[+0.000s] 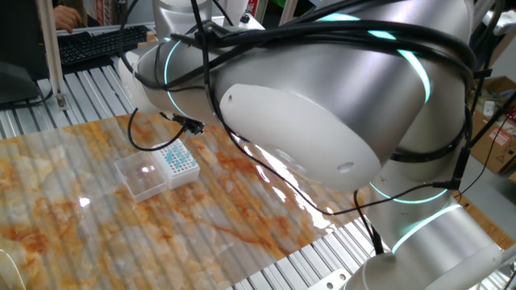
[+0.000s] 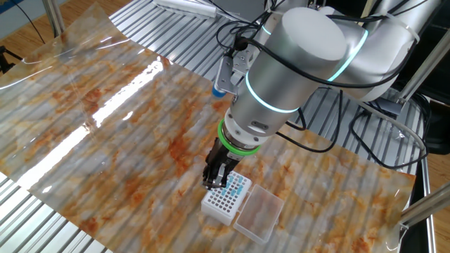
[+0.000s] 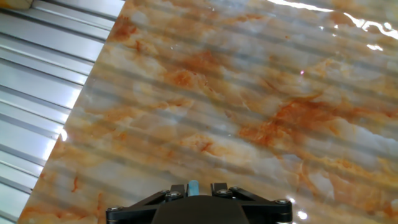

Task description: Insert a medium pipette tip into the holder for medium pipette tips

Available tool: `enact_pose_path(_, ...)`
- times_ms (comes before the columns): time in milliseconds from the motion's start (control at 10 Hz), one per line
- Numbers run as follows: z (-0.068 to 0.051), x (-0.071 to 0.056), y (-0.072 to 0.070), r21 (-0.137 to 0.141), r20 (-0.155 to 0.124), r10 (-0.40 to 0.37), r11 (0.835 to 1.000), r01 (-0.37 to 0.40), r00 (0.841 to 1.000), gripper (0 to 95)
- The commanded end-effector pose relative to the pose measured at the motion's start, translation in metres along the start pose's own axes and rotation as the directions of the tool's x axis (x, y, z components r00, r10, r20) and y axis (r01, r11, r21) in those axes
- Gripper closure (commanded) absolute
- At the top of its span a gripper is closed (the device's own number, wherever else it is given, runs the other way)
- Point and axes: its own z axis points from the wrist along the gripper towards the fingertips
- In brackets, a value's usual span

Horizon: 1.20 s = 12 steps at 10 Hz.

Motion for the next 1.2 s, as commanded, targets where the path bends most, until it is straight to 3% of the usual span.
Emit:
enact_pose_path(100, 0.000, 0.000, 0.000, 0.006, -0.001, -0.015, 1.000, 0.015, 1.000, 76.0)
enact_pose_path(200, -0.001, -0.001, 0.000, -0.001, -0.021, -0.024, 1.000, 0.024, 0.999, 76.0)
enact_pose_path(1200, 0.007, -0.011, 0.002, 0.010, -0.106, -0.072, 0.997, 0.073, 0.992, 76.0)
